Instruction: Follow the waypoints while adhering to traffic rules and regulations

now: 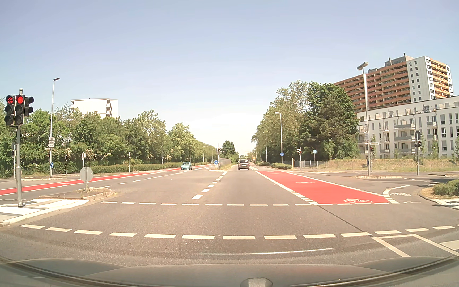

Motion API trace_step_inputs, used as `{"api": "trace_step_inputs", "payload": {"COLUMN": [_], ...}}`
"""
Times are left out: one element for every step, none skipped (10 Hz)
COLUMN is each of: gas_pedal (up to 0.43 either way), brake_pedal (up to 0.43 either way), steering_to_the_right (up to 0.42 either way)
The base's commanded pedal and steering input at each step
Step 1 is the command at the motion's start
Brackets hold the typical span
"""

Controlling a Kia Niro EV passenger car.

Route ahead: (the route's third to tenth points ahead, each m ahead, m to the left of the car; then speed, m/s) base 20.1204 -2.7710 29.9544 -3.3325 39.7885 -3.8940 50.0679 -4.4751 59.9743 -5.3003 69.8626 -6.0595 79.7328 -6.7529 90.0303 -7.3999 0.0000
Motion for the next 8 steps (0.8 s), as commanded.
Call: {"api": "trace_step_inputs", "payload": {"gas_pedal": [0.0, 0.0, 0.0, 0.0, 0.0, 0.0, 0.0, 0.0], "brake_pedal": [0.366, 0.366, 0.366, 0.372, 0.372, 0.372, 0.372, 0.372], "steering_to_the_right": [0.004, 0.004, 0.004, 0.004, 0.004, 0.004, 0.004, 0.004]}}
